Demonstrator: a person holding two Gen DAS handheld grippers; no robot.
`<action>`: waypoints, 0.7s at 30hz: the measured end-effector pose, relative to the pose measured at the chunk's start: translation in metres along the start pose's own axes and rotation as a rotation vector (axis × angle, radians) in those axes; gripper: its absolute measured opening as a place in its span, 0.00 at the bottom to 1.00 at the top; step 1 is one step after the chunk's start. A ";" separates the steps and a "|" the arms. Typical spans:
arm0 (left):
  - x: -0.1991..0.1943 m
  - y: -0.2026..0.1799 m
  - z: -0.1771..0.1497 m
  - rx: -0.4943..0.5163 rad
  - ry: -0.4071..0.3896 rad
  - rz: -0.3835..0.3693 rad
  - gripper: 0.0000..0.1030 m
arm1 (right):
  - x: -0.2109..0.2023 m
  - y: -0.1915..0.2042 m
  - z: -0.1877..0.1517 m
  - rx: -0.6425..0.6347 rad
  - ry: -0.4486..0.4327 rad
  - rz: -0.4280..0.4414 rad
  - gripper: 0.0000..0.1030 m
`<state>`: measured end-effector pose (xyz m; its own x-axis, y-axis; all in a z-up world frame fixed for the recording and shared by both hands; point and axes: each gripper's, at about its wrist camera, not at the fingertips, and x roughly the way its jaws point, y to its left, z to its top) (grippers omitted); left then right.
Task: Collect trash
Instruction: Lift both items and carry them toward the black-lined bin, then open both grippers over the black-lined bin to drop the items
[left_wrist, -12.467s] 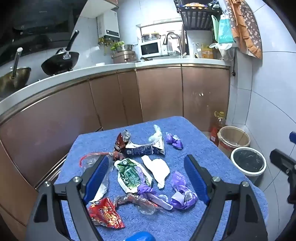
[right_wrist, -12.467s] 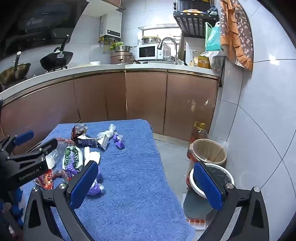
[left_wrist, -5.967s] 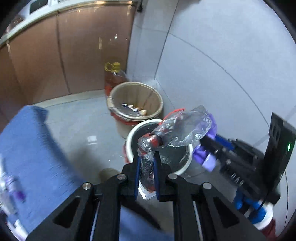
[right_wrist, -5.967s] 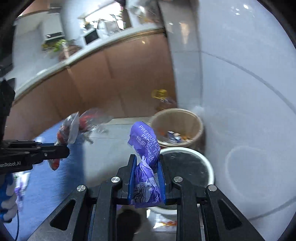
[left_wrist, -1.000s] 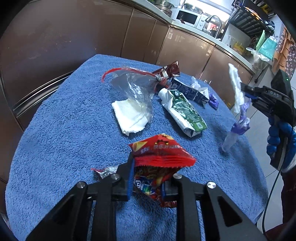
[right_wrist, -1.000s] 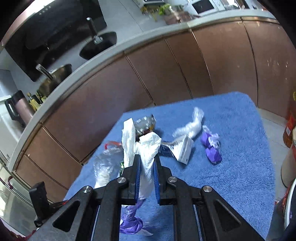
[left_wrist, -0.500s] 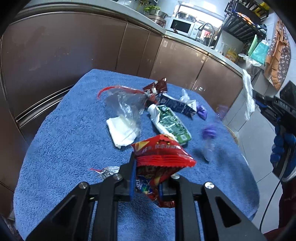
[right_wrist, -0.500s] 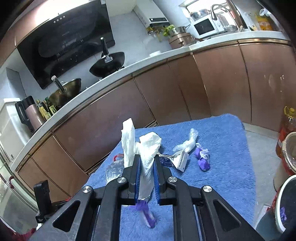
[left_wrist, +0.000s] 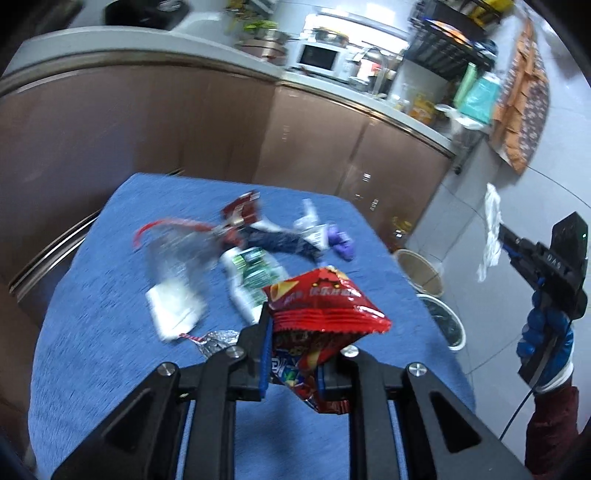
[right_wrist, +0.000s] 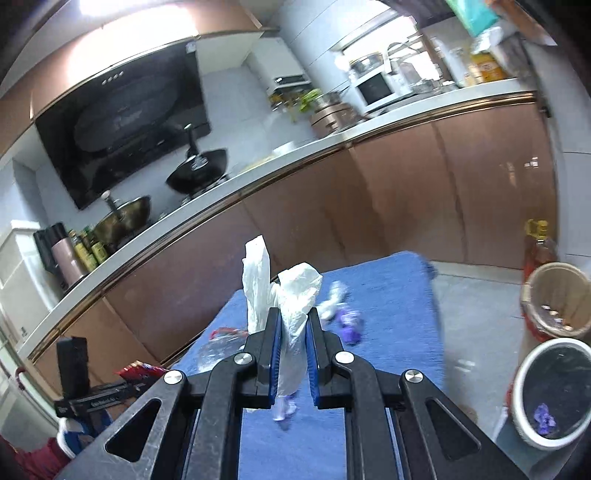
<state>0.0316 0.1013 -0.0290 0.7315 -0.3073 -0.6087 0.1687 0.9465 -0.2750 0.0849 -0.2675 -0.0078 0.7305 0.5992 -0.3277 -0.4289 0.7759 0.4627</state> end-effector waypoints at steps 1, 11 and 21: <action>0.004 -0.009 0.006 0.014 0.004 -0.013 0.16 | -0.007 -0.008 0.000 0.008 -0.011 -0.017 0.12; 0.107 -0.162 0.065 0.231 0.093 -0.222 0.16 | -0.068 -0.116 -0.009 0.150 -0.105 -0.276 0.12; 0.264 -0.339 0.061 0.389 0.248 -0.379 0.16 | -0.077 -0.239 -0.040 0.286 -0.054 -0.613 0.12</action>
<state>0.2082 -0.2951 -0.0510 0.4052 -0.5999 -0.6899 0.6518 0.7187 -0.2422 0.1094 -0.4911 -0.1256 0.8253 0.0513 -0.5624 0.2235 0.8849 0.4087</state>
